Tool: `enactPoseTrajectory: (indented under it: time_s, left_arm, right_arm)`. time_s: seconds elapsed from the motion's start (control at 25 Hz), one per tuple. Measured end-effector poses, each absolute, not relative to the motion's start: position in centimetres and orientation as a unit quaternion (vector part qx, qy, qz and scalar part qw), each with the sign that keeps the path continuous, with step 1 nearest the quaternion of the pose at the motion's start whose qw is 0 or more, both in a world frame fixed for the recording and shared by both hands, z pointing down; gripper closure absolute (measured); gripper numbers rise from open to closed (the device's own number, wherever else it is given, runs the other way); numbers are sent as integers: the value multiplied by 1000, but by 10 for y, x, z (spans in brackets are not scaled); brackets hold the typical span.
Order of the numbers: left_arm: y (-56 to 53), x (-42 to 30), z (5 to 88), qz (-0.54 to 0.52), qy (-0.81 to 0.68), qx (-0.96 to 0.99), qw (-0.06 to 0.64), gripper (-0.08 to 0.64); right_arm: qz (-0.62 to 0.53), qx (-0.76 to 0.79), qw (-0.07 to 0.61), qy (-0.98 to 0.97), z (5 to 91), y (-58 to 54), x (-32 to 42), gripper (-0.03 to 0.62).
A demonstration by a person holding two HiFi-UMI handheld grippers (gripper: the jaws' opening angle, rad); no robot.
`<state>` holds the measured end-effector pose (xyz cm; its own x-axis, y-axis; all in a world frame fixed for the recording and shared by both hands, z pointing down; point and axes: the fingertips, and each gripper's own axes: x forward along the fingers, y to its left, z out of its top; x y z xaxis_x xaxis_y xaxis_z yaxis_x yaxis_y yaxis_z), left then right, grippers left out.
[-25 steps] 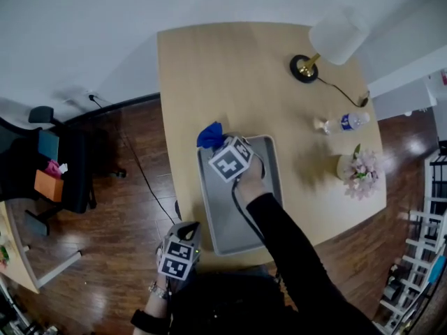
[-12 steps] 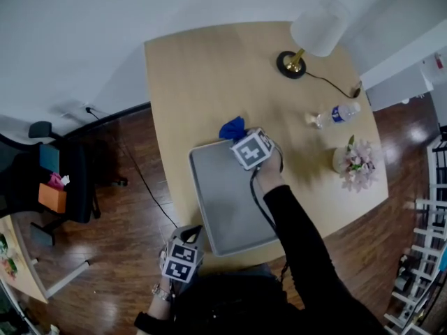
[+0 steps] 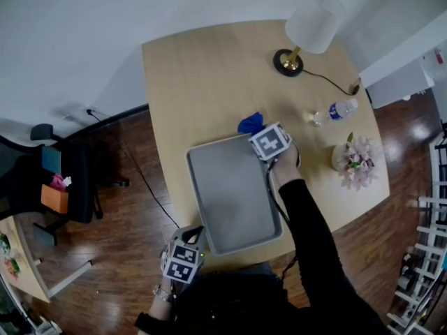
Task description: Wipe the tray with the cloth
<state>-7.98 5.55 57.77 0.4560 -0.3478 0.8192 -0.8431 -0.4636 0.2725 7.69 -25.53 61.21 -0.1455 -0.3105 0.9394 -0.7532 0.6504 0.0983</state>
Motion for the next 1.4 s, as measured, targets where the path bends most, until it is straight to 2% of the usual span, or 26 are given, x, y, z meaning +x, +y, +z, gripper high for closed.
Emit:
enactPoseTrajectory:
  time_s: [0.28, 1.4]
  left_arm:
    - [62, -72, 576, 353, -382, 777, 354, 560]
    - [99, -47, 565, 364, -374, 787, 330, 560]
  right_arm:
    - [191, 333, 508, -771, 609, -257, 81, 454]
    - [198, 301, 520, -774, 618, -129, 120, 456]
